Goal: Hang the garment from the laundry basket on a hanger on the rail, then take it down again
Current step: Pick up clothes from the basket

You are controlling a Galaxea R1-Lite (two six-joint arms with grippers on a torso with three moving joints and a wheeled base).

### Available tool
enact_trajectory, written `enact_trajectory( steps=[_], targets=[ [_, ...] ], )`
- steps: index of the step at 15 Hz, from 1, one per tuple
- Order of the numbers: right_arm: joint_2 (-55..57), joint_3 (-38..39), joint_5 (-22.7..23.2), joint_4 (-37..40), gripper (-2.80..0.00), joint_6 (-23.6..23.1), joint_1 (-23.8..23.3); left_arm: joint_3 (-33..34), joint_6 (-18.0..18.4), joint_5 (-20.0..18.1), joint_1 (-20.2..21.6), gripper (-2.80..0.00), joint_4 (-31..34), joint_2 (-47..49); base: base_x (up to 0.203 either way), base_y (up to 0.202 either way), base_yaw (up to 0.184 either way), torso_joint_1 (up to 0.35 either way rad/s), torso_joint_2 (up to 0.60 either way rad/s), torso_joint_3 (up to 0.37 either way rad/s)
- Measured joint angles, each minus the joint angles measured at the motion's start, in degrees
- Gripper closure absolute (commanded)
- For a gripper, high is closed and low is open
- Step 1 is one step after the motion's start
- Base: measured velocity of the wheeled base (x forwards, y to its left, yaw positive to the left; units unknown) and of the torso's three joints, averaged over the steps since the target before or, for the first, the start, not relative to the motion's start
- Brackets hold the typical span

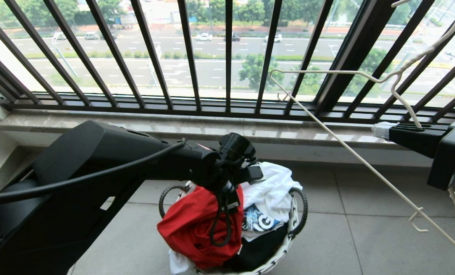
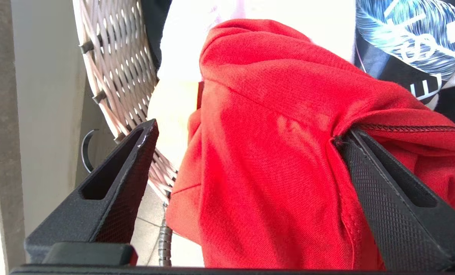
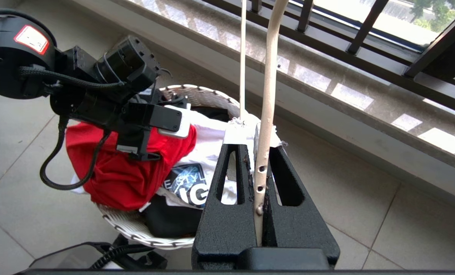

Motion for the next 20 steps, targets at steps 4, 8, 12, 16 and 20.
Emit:
enact_trajectory(
  steps=[4,8,12,16,20],
  targets=[
    [-0.04,-0.02,-0.02,-0.02,0.0,0.0,0.0,-1.36,-1.72,-0.23,0.92,-2.8,-5.19,-1.11,0.0,0.0,0.0,0.0,0.0,0.0],
    [-0.15,-0.02,-0.02,0.0,0.0,0.0,0.0,-1.47,-1.98,-0.33,1.29,-2.8,-6.73,-3.49,0.0,0.0,0.0,0.0,0.0,0.0],
    [-0.17,-0.02,-0.02,0.0,0.0,0.0,0.0,0.76,-1.84,-0.3,1.23,-2.8,-6.69,-4.83,0.0,0.0,0.0,0.0,0.0,0.0],
    [-0.18,-0.02,-0.02,-0.02,0.0,0.0,0.0,4.48,-1.51,-0.23,1.04,-2.8,-6.65,-4.61,0.0,0.0,0.0,0.0,0.0,0.0],
    [-0.2,-0.02,-0.02,-0.01,0.0,0.0,0.0,5.11,-1.46,-0.25,0.95,-2.8,-6.74,-4.04,0.0,0.0,0.0,0.0,0.0,0.0]
  ],
)
